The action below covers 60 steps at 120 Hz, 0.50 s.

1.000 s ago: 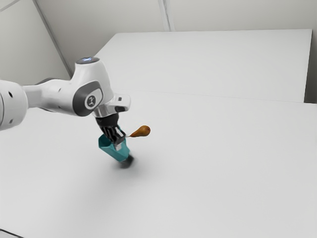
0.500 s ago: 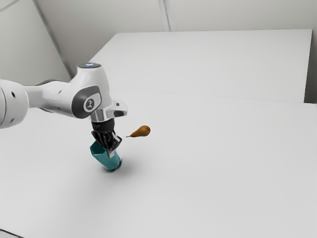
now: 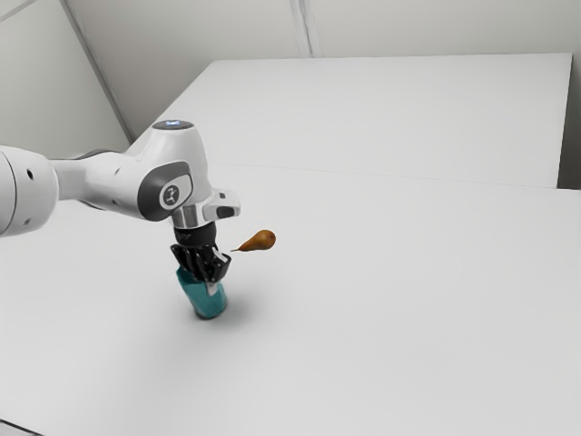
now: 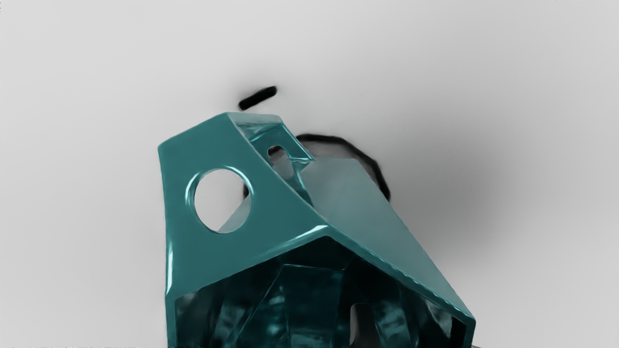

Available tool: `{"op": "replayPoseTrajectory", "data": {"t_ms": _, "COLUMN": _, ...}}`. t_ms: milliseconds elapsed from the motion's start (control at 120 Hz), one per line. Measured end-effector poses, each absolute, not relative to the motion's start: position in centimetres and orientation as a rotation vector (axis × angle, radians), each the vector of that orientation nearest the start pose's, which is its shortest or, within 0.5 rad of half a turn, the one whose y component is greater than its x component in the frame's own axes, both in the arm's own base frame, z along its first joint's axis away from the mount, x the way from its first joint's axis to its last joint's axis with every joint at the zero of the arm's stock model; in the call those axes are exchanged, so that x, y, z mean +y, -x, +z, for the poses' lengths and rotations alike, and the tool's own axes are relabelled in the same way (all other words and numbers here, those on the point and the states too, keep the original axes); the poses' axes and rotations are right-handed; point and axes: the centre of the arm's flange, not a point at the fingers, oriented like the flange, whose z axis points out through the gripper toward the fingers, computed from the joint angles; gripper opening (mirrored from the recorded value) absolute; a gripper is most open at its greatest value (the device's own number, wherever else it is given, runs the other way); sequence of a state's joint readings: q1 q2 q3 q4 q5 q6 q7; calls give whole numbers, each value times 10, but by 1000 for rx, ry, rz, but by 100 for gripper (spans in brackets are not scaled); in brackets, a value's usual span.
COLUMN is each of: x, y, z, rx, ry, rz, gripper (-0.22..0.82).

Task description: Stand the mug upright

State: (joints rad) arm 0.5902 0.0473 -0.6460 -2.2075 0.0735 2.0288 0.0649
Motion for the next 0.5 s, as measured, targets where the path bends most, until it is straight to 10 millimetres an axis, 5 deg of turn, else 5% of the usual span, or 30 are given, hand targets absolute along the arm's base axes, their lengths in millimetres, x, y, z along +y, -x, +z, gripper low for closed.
{"op": "replayPoseTrajectory", "data": {"t_ms": 142, "x": -23, "y": -508, "z": 346, "rx": 230, "ry": 3082, "rz": 335, "gripper": 28}}
{"op": "replayPoseTrajectory", "data": {"t_ms": 300, "x": -23, "y": -508, "z": 355, "rx": 212, "ry": 3073, "rz": 313, "gripper": 45}}
{"op": "replayPoseTrajectory", "data": {"t_ms": 500, "x": -24, "y": -519, "z": 408, "rx": 184, "ry": 3049, "rz": 187, "gripper": 54}}
